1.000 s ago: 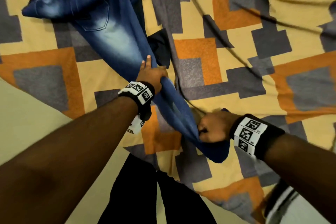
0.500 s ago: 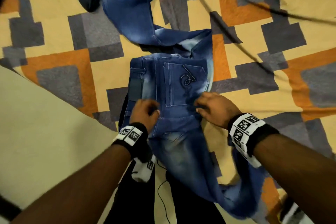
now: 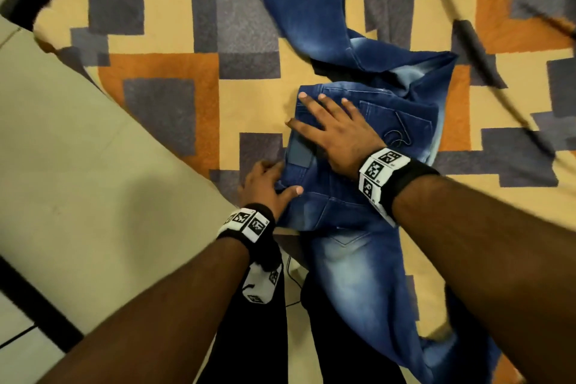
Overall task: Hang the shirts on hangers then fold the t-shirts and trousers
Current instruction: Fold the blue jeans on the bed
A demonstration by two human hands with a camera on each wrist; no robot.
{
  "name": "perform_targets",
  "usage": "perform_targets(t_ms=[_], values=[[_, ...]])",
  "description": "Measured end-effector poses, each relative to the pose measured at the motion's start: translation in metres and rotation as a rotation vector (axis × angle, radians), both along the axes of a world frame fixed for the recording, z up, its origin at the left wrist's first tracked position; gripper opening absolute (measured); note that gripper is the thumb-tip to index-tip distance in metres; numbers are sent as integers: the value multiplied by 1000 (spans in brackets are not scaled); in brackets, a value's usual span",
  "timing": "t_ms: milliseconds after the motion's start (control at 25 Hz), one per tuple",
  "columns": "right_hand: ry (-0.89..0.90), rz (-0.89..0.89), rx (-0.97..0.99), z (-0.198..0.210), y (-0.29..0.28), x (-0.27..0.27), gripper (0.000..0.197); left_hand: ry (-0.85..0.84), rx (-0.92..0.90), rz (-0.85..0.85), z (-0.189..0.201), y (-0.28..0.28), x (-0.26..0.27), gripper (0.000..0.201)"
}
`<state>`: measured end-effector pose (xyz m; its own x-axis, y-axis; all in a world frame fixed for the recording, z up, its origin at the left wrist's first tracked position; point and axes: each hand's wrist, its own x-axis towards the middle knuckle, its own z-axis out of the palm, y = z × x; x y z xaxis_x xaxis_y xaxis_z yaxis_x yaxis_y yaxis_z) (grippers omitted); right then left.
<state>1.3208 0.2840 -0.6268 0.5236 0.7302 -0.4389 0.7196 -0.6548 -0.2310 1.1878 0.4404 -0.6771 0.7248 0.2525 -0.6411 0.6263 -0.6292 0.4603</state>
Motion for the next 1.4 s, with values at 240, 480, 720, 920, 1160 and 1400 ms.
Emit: perform_targets(t_ms=[240, 480, 720, 920, 1160, 1400], values=[[-57, 356, -347, 0, 33, 7, 33, -49, -273, 272, -5, 20, -14, 13], [-264, 437, -4, 17, 11, 36, 22, 141, 46, 306, 2, 75, -23, 19], [-245, 430, -38, 20, -37, 52, 63, -101, 142, -5, 19, 80, 6, 41], [-252, 321, 46, 12, -20, 49, 32, 46, -67, -141, 6, 35, 55, 62], [43, -108, -103, -6, 40, 70, 53, -40, -166, 246, -11, 32, 75, 27], [33, -104, -228, -20, 62, 81, 23, 88, -132, -29, -4, 45, 88, 20]])
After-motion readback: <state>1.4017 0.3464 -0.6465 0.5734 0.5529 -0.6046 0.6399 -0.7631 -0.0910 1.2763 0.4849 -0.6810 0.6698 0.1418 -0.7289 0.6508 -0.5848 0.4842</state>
